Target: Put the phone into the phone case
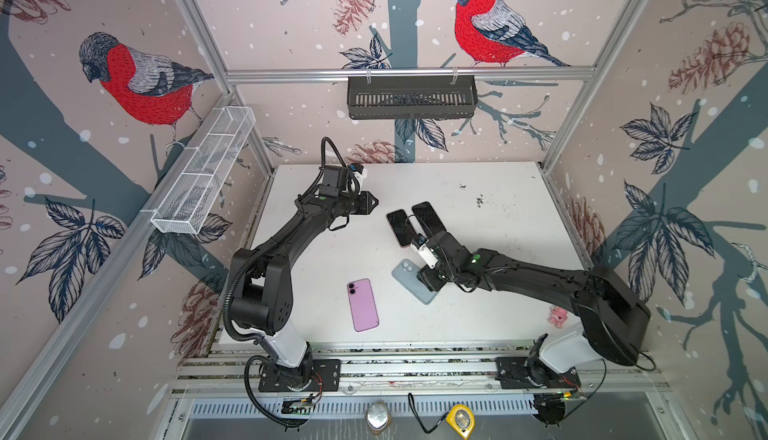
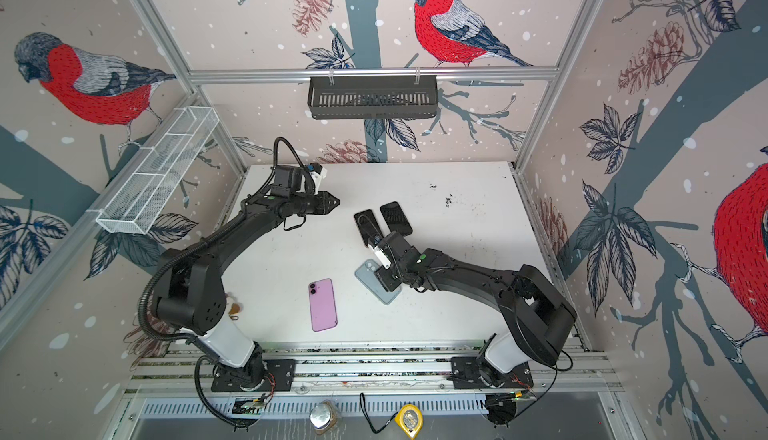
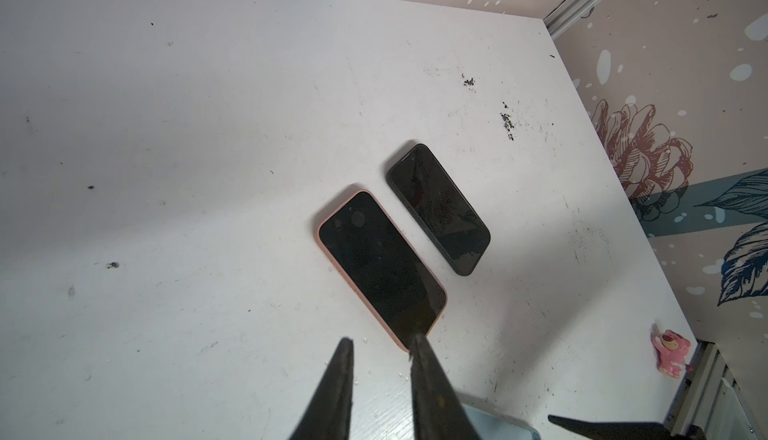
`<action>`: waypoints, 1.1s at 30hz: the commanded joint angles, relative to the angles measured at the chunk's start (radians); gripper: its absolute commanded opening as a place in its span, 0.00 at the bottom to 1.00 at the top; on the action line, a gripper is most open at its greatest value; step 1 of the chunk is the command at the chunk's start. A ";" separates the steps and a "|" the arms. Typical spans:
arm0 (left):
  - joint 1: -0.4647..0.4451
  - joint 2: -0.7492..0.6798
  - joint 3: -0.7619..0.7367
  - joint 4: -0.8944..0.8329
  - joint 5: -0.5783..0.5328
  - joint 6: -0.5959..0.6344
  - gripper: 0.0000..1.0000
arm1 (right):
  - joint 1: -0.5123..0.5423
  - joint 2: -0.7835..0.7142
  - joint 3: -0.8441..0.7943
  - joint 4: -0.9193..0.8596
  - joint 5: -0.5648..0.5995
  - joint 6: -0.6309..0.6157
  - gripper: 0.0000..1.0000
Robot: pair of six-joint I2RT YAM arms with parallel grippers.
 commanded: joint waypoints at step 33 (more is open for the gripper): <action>0.079 -0.013 -0.002 0.040 -0.012 -0.002 0.27 | 0.431 0.747 0.854 -0.504 0.192 0.617 1.00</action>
